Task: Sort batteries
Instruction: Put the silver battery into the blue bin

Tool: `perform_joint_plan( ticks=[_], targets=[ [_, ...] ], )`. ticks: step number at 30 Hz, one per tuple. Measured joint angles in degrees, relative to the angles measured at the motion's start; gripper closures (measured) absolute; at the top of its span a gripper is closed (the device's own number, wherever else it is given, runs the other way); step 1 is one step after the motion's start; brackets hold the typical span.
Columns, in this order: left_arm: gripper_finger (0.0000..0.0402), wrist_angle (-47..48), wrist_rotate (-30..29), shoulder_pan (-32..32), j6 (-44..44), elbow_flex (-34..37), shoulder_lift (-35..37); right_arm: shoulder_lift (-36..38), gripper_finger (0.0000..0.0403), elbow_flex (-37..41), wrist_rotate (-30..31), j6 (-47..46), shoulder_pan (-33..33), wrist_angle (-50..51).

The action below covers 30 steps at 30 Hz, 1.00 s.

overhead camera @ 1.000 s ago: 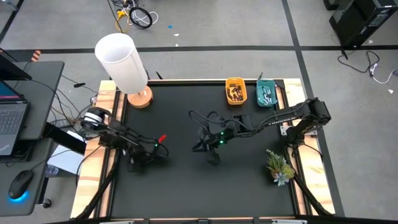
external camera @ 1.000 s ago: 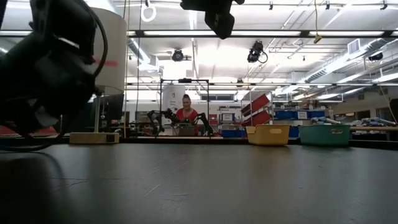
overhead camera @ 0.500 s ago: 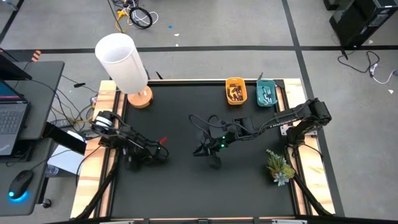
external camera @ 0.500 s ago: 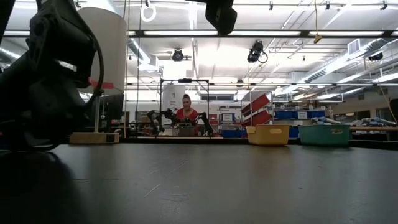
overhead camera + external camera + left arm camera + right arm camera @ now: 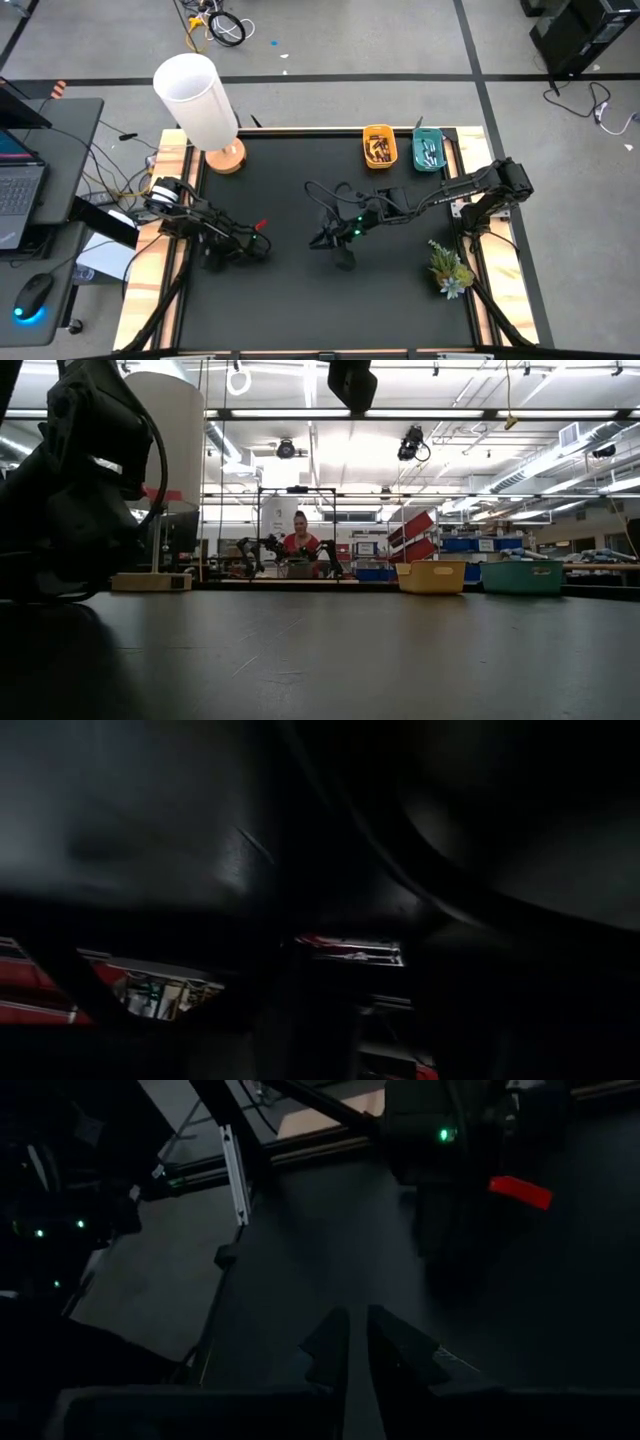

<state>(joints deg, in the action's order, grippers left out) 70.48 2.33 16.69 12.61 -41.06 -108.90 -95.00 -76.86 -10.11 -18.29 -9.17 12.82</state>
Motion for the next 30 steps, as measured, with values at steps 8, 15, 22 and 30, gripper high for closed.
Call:
perform_joint_plan(
  ticks=[8,15,22,30],
  targets=[
    [0.0266,-0.12,-6.58,0.05,-2.67,-2.15,-0.35,0.04,0.0353,0.0,0.0,0.1,0.17,-1.66],
    [0.0306,0.33,-11.52,-1.2,-4.23,-6.54,-0.66,0.06,0.0353,0.0,-0.39,0.01,0.17,-1.64],
    [0.0312,2.05,-13.87,-4.29,-4.78,-12.22,0.55,0.06,0.0353,0.0,-1.3,-0.14,0.43,-1.2],
    [0.0284,9.94,-2.21,-6.62,-6.39,-11.16,0.79,0.64,0.0353,0.02,-2.0,-0.02,0.74,-1.21]
  ],
)
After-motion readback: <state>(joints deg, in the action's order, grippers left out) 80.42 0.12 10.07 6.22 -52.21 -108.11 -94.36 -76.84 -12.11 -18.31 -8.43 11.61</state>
